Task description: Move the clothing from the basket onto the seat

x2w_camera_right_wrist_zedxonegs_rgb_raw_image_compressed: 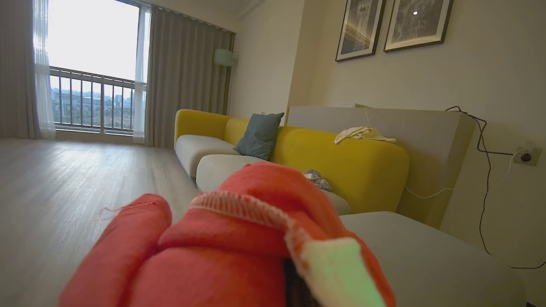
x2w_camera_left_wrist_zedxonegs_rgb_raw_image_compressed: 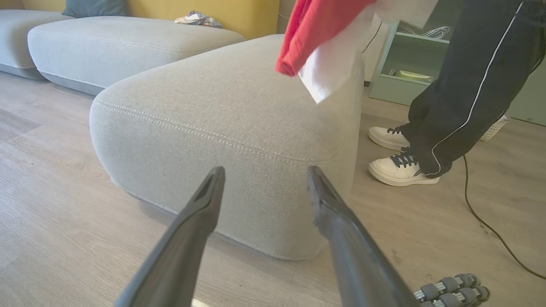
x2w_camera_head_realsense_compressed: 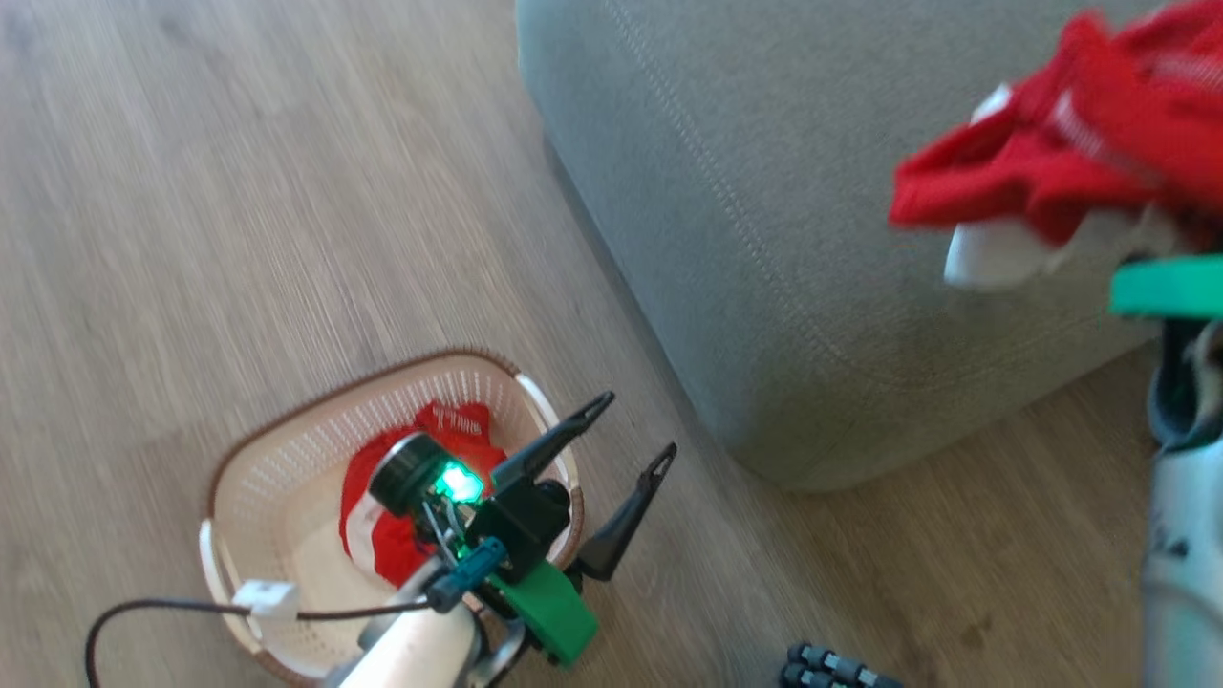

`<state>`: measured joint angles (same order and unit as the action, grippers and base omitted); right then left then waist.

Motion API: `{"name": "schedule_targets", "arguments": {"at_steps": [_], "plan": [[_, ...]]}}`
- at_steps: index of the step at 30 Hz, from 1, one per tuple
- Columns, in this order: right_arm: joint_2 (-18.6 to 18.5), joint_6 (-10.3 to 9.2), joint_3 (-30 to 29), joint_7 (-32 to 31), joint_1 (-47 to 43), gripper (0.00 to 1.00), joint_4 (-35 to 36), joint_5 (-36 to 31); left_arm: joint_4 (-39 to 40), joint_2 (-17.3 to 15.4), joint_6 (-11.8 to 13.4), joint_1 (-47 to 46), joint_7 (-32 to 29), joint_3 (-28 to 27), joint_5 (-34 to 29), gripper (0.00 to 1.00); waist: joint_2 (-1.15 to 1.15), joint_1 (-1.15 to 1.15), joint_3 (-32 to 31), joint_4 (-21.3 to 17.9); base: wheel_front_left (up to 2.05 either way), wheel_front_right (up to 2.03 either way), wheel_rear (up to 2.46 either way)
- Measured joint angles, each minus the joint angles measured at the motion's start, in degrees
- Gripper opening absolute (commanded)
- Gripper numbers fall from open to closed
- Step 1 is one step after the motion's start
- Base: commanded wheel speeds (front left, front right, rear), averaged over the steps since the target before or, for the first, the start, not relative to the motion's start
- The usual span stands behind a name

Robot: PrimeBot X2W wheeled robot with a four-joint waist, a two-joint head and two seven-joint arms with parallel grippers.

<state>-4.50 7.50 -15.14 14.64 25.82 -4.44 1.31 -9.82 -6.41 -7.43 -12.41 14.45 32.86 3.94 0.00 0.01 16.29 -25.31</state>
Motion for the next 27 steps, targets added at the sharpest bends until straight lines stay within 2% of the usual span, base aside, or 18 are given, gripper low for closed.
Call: {"name": "schedule_targets", "arguments": {"at_steps": [4, 10, 16, 20, 27], "plan": [[-3.08, 0.00, -0.18, 0.00, 6.43, 0.00, -1.24, -0.04, 0.67, -1.89, 0.00, -2.89, 0.00, 1.22, -0.56, 1.00, 0.00, 0.00, 4.00, 0.52, 0.00, 0.00, 0.00], [-6.49, 0.00, -2.97, 0.00, 17.19, 0.00, -7.00, 2.22, 1.71, -3.90, 0.00, -6.43, 0.00, 2.44, -0.41, 1.00, 0.00, 0.01, 10.12, 1.58, 0.00, 0.00, 0.00], [-9.10, 0.00, -2.94, 0.07, 24.30, 0.00, -13.80, 2.47, 2.55, -5.56, 0.01, -8.33, 0.00, 2.65, -0.41, 1.00, 0.00, 0.02, 14.72, 2.92, 0.00, 0.00, 0.00], [-11.45, 0.00, -2.88, 0.07, 29.48, 0.00, -20.83, 2.63, 3.44, -6.28, 0.01, -10.09, 0.01, 3.02, -0.41, 1.00, 0.00, 0.01, 17.90, 4.34, 0.00, 0.00, 0.00], [-12.62, 0.00, -5.35, 0.07, 36.44, 0.00, -33.66, -1.07, 4.03, -6.42, 0.01, -13.48, 0.01, 4.93, -0.63, 1.00, 0.00, 0.00, 22.05, 7.67, 0.00, 0.00, 0.00]]}}
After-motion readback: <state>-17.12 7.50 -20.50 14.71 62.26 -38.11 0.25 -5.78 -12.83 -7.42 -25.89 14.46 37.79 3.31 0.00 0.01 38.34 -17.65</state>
